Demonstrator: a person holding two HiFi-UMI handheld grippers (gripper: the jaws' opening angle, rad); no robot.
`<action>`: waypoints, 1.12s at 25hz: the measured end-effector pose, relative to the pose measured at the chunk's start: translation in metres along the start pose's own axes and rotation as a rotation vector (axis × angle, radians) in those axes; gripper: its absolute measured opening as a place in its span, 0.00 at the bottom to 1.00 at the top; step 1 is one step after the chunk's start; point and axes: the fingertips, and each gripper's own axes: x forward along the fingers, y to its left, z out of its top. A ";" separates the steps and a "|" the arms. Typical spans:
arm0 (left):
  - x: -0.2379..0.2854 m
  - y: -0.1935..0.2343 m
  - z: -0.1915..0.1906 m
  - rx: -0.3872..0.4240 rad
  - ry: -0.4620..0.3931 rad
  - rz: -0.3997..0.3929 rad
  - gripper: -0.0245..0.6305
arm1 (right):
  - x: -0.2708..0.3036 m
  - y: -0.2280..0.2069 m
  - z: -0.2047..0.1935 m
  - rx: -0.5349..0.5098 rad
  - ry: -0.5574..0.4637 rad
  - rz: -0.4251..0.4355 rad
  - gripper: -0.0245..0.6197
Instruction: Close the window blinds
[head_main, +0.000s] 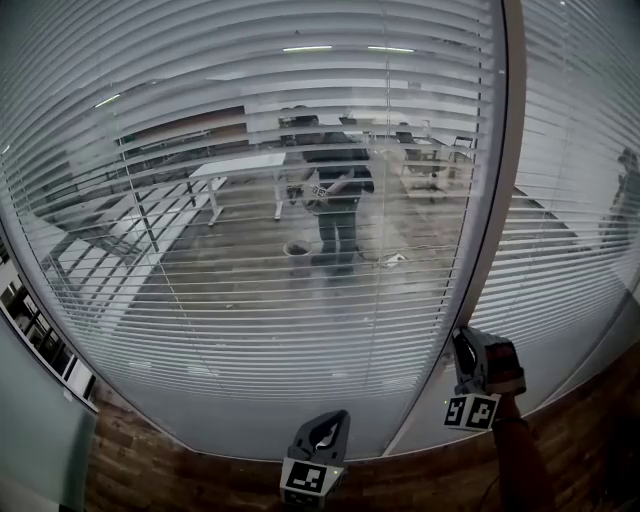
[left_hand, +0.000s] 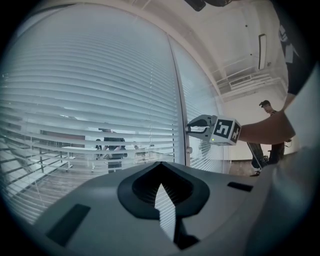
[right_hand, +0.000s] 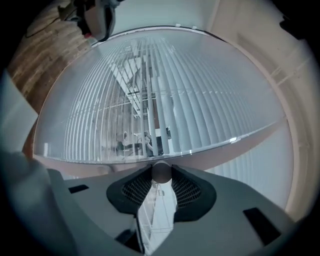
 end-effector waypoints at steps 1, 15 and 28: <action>0.000 0.000 0.000 -0.001 0.000 0.000 0.04 | 0.000 -0.001 0.000 0.052 0.000 0.008 0.23; -0.003 0.001 -0.001 -0.004 0.001 -0.001 0.04 | 0.001 -0.010 -0.010 1.042 0.032 0.119 0.23; -0.005 -0.001 -0.001 -0.006 -0.005 -0.010 0.04 | 0.005 -0.006 -0.027 2.238 -0.017 0.286 0.23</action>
